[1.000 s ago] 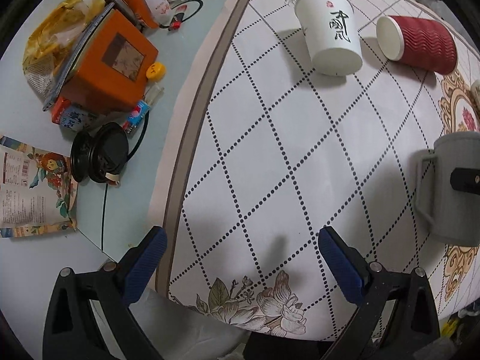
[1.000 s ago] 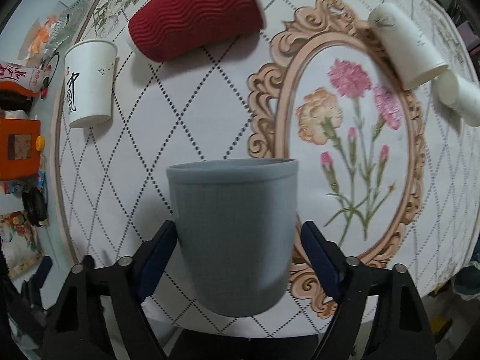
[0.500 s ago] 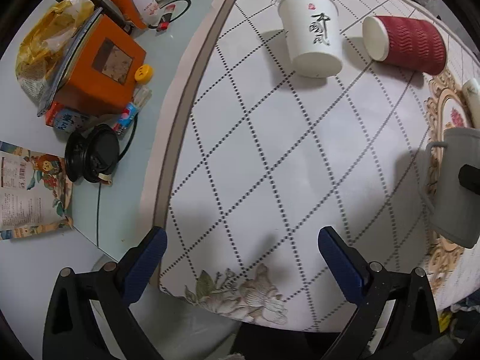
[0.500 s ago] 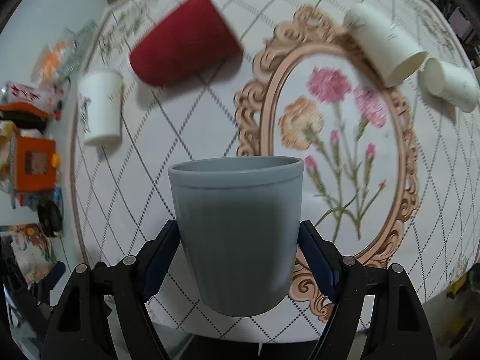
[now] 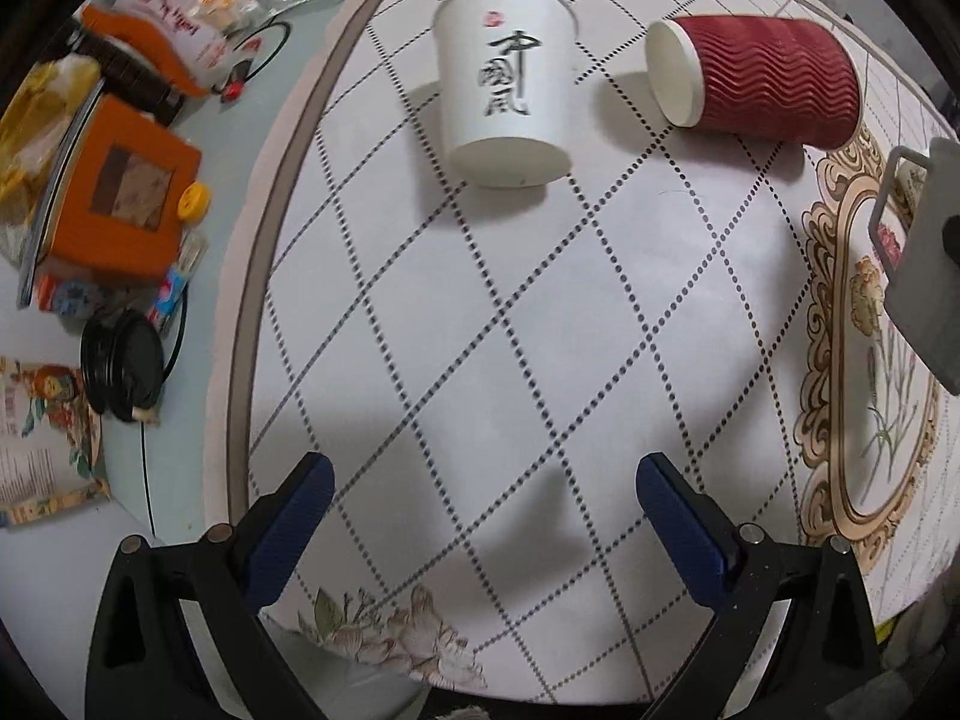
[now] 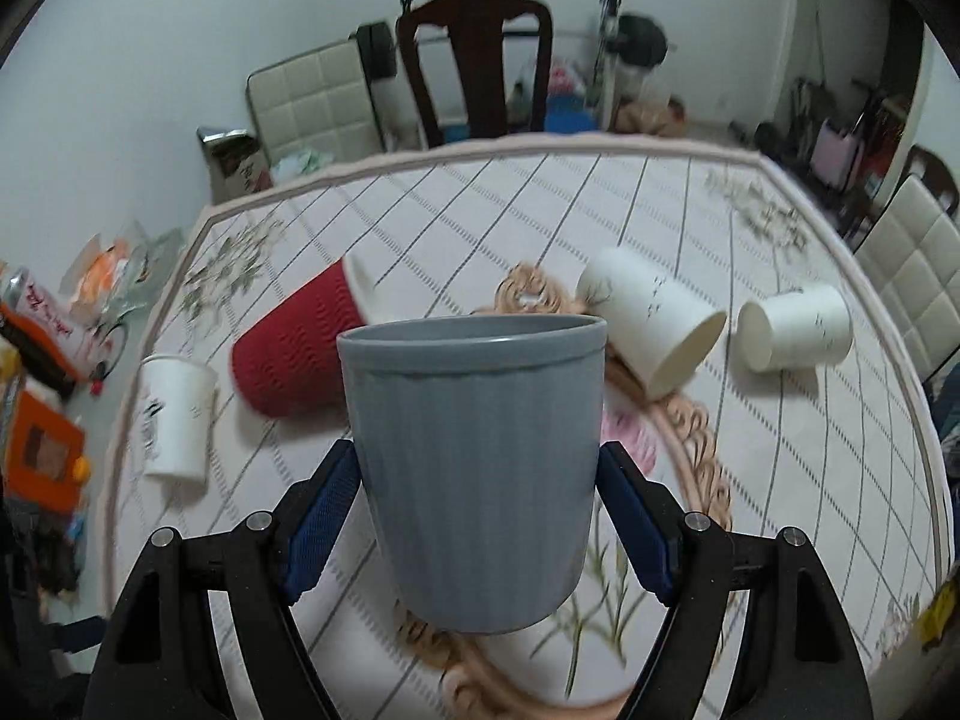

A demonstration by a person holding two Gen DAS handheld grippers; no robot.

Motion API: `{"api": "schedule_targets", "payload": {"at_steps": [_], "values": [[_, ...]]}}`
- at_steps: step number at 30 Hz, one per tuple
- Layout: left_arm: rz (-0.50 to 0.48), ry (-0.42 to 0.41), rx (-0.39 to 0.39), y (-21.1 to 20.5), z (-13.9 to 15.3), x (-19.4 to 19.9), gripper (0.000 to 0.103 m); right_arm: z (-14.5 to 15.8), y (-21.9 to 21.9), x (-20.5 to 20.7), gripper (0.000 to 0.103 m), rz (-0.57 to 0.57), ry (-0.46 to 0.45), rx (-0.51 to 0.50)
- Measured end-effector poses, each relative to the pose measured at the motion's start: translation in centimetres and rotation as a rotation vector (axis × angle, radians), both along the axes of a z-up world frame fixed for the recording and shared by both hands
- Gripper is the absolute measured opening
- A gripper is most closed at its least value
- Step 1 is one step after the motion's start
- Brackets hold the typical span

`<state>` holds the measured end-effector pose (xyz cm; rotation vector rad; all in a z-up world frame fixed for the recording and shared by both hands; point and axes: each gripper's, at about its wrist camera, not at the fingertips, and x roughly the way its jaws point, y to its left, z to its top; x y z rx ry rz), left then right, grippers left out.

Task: Flip cup upright
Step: 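Grasp the upright grey mug with the right gripper while the left gripper releases it, then lower the grey mug upright onto the flower oval and open the right gripper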

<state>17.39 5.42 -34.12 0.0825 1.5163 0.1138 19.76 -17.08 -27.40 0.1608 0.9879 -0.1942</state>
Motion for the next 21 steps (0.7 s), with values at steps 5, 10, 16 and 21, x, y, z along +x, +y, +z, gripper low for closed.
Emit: {"api": "schedule_targets", "payload": {"at_steps": [5, 10, 16, 21], "values": [[-0.041, 0.005, 0.021, -1.1, -1.0, 0.2, 0.103, -2.8, -0.1, -0.1, 0.082, -0.008, -0.021, -0.052], [-0.079, -0.008, 0.032, -2.1, -0.6, -0.8, 0.103, -3.4, 0.3, -2.8, 0.082, 0.014, -0.052, -0.077], [-0.112, -0.036, 0.025, -3.2, 0.4, -2.5, 0.103, -3.9, 0.8, -5.0, 0.084, 0.024, 0.007, -0.071], [-0.140, -0.069, 0.031, -4.1, 1.2, -3.5, 0.103, -4.2, 0.4, -7.0, 0.091, 0.001, 0.039, -0.070]]}}
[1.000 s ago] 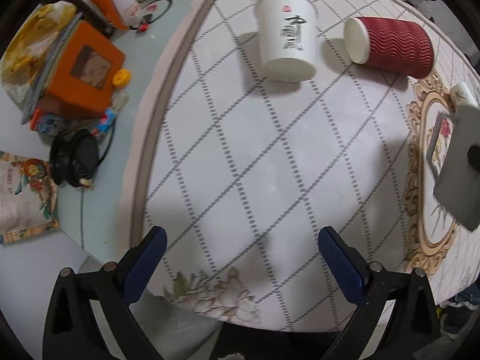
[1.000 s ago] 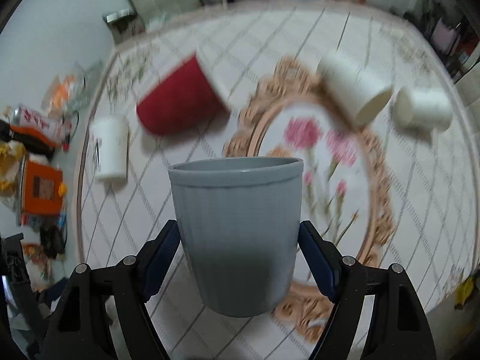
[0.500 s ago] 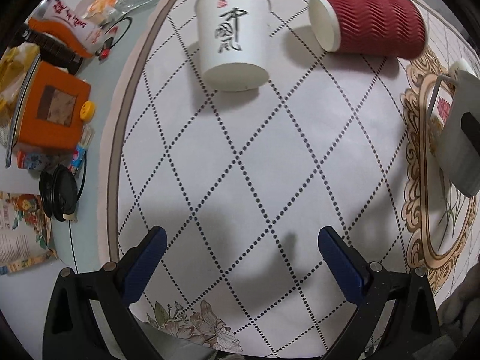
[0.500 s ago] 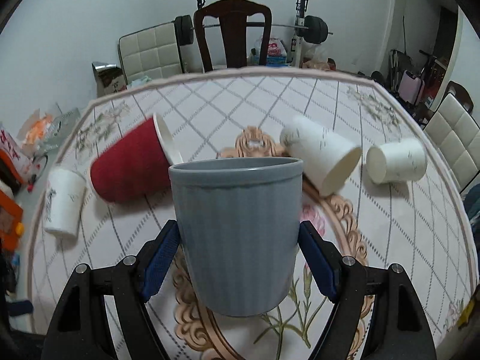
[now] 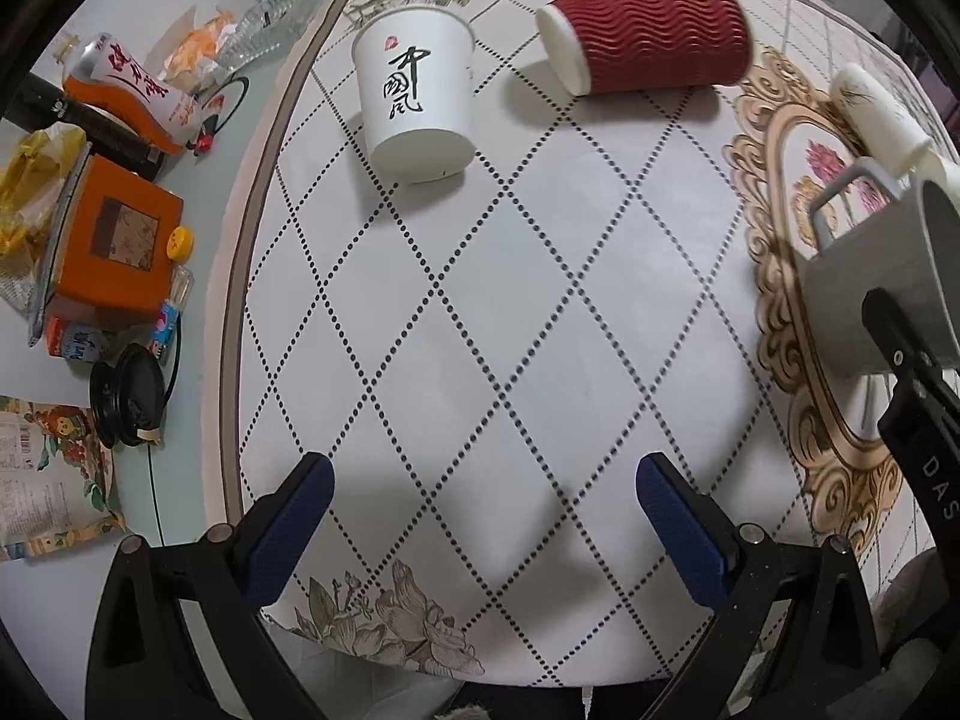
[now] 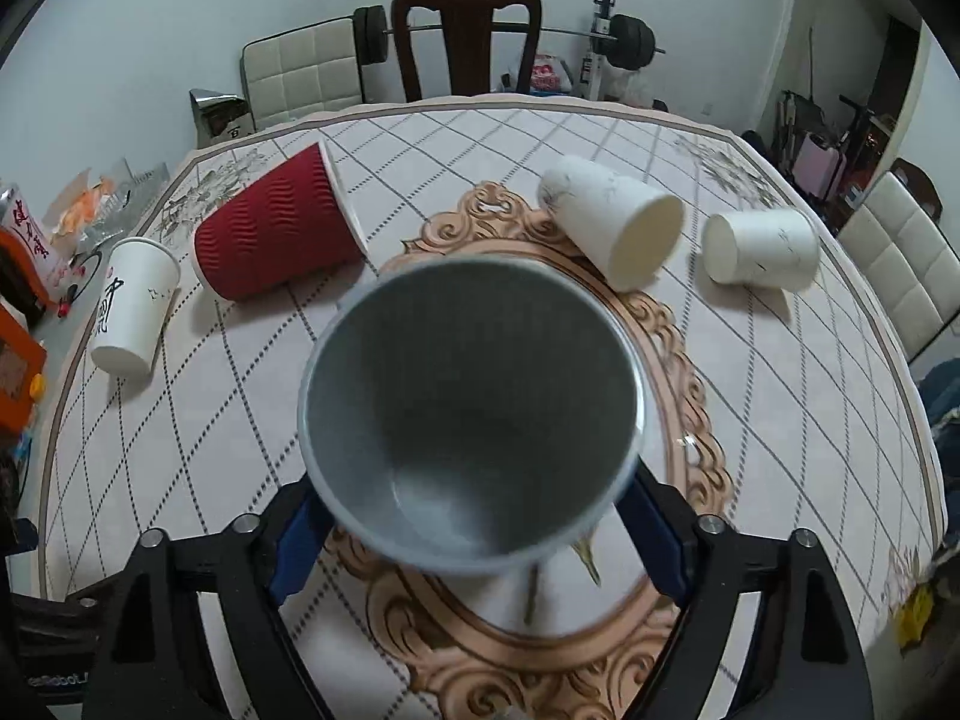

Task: Flip cup upright
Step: 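Lower the grey mug upright onto the flower oval and open the right gripper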

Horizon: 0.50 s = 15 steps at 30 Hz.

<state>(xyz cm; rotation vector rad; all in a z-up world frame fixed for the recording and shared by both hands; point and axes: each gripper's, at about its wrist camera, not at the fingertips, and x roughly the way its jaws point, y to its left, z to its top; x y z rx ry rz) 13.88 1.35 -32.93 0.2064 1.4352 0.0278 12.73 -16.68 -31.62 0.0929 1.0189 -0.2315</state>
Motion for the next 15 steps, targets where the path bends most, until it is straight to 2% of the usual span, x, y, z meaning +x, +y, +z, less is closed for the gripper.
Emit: {"api": "schedule_targets", "payload": {"at_steps": [3, 8, 11, 15], "values": [[-0.005, -0.017, -0.004, -0.1, 1.0, -1.1, 0.103, 0.7, -0.4, -1.4, 0.093, -0.011, 0.009, 0.001], [-0.005, -0.071, -0.014, -0.7, 3.9, -3.2, 0.103, 3.2, -1.6, -4.5, 0.102, -0.037, 0.019, -0.004], [-0.007, -0.109, -0.025, -0.7, 5.9, -4.4, 0.103, 5.6, -2.2, -6.2, 0.103, -0.046, 0.019, -0.028], [-0.006, -0.186, -0.035, -1.5, 10.0, -7.3, 0.103, 10.3, -3.3, -9.0, 0.103, -0.064, -0.005, -0.058]]}}
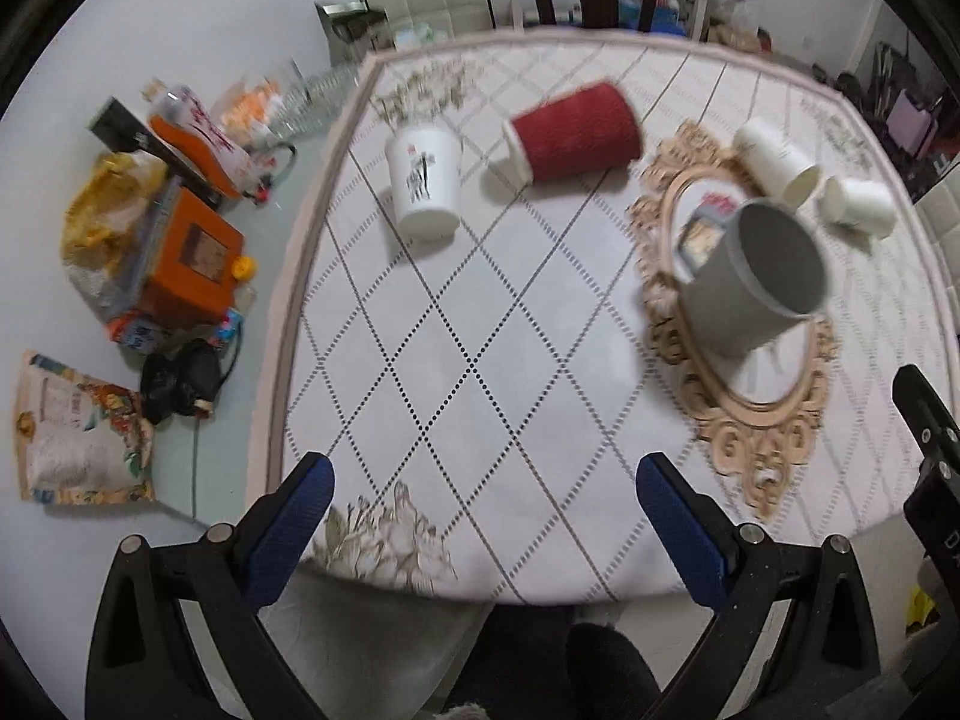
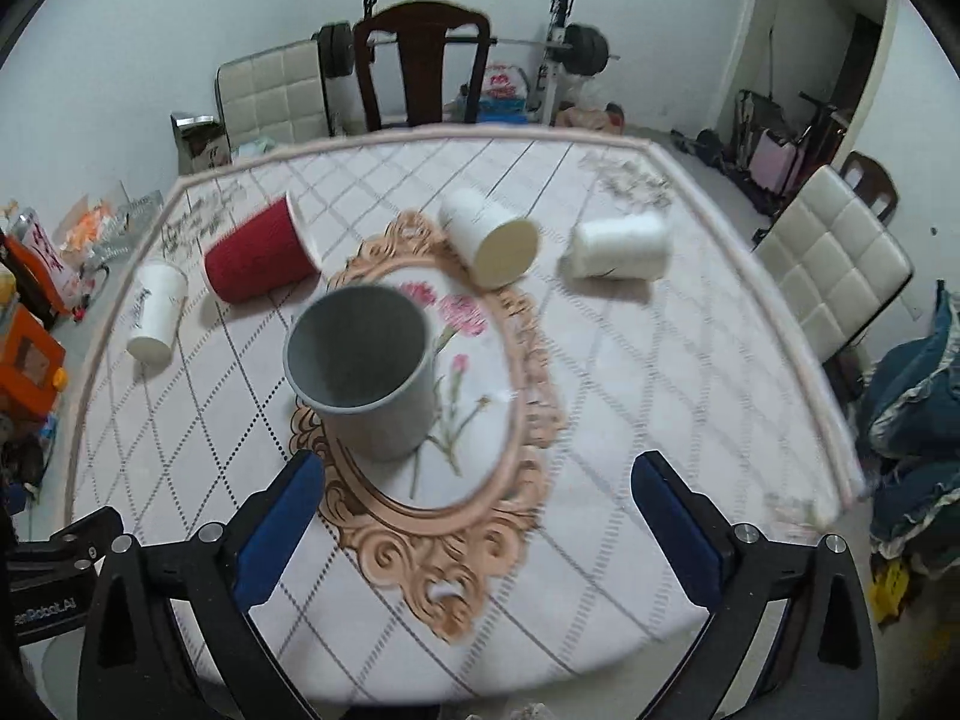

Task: Flip cup upright

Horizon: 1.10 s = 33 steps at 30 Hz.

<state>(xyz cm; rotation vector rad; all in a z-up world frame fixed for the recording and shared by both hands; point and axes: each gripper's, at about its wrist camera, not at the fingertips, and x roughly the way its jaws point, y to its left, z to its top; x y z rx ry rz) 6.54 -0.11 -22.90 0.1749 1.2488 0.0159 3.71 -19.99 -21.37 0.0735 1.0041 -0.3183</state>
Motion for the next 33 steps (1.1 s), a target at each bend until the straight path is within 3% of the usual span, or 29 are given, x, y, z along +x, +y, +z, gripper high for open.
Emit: {"api": "schedule_targets", "payload": {"at_steps": [8, 17, 26, 33], "values": [[0.001, -0.175, -0.035, -1.2, 9.4, -6.7, 0.103, 9.2, -0.6, -5.4, 0.103, 0.041, 0.000, -0.031], [0.023, -0.273, -0.065, -0.7, 16.4, -12.4, 0.103, 18.0, -0.1, -11.8, 0.103, 0.105, -0.072, -0.012], [-0.002, -0.317, -0.089, 0.2, 20.0, -14.5, 0.103, 23.4, 1.5, -15.4, 0.103, 0.117, -0.120, -0.011], [0.003, -0.350, -0.111, 1.1, 20.7, -14.8, 0.103, 24.8, 2.2, -16.1, 0.103, 0.118, -0.135, -0.003]]}}
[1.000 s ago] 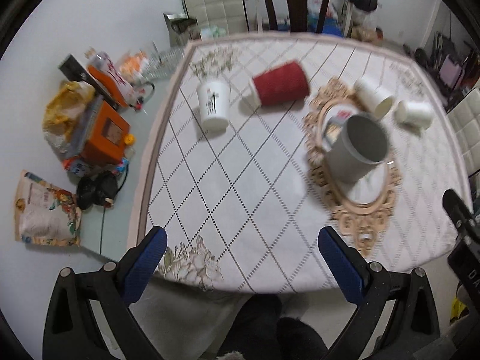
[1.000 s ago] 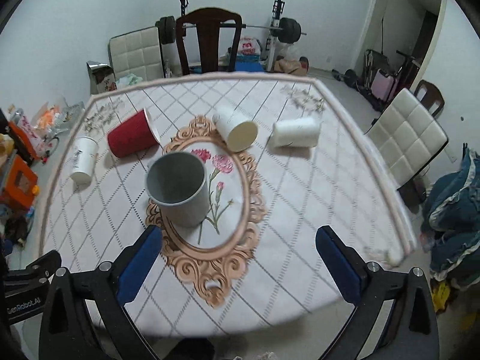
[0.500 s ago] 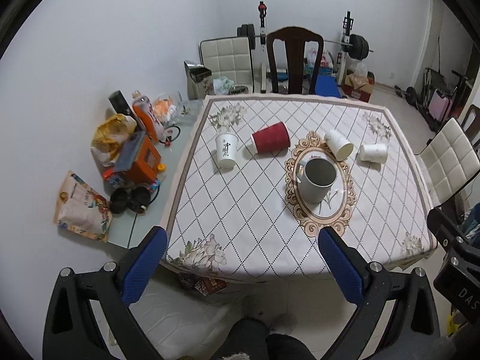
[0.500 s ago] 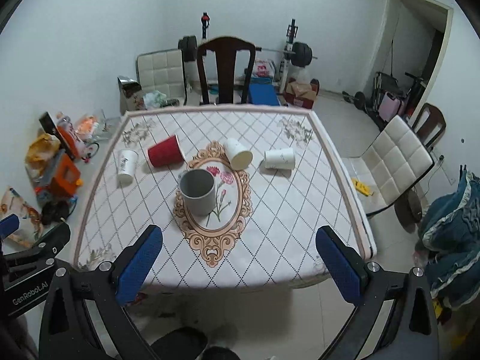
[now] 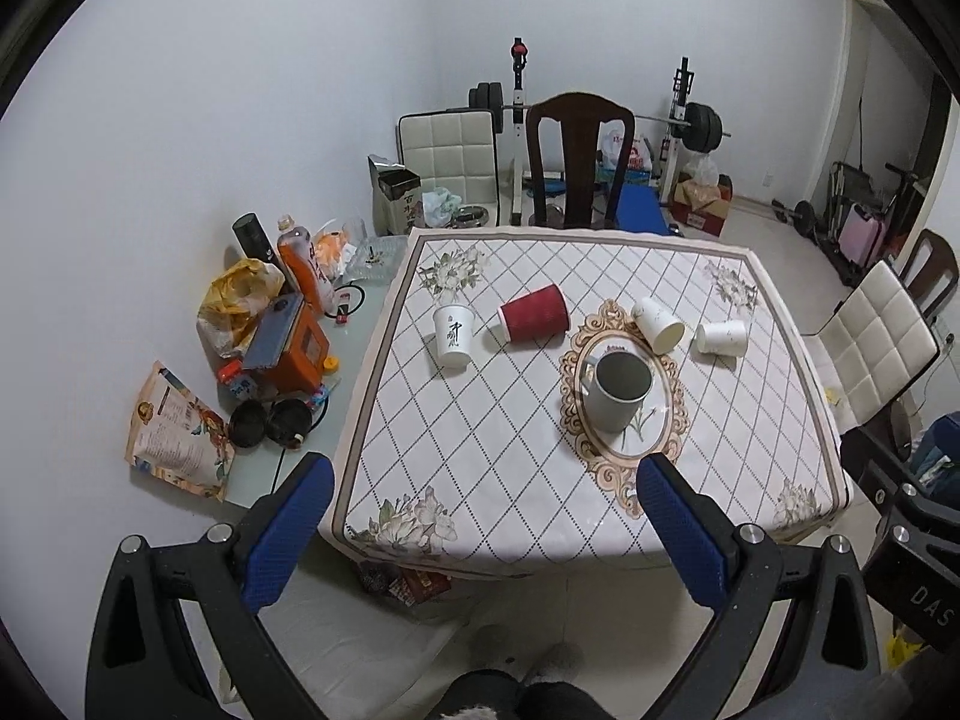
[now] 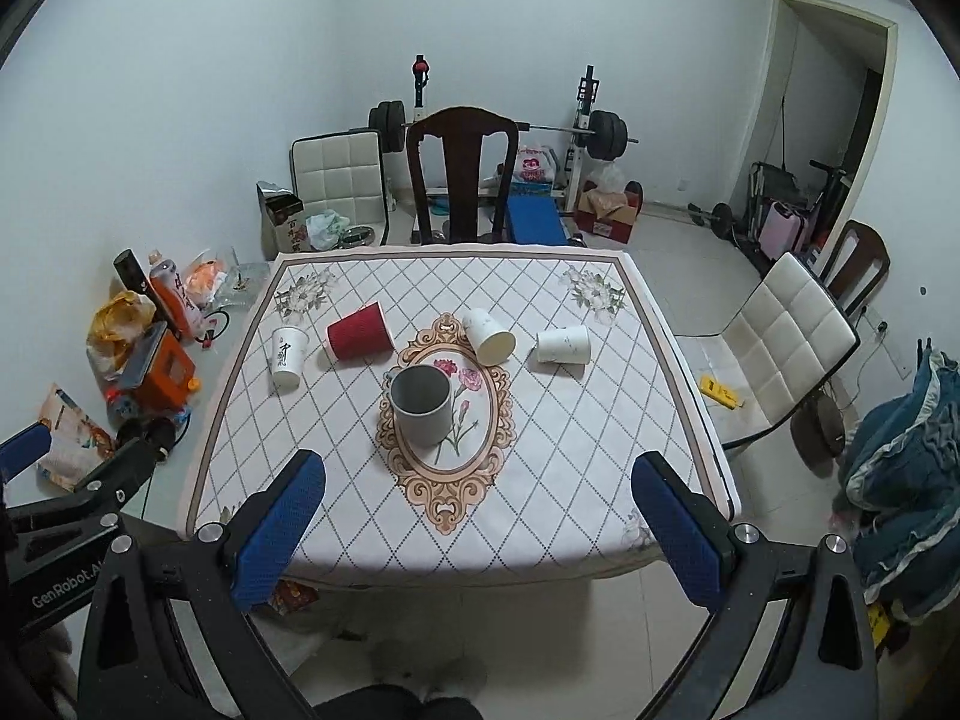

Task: Flip cup upright

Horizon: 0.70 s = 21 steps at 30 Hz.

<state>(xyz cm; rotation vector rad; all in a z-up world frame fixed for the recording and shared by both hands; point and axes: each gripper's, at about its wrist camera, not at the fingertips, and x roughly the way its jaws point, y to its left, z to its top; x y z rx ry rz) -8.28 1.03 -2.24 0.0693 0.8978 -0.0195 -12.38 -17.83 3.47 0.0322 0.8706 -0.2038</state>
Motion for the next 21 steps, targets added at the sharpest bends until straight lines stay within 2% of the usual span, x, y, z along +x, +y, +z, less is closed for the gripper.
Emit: {"api": "schedule_targets", "payload": {"at_steps": [21], "values": [[0.015, -0.020, 0.001, 1.3, 0.5, 0.4, 0.103, 0.3, 0.7, 0.7, 0.103, 0.003, -0.014, 0.003]]}}
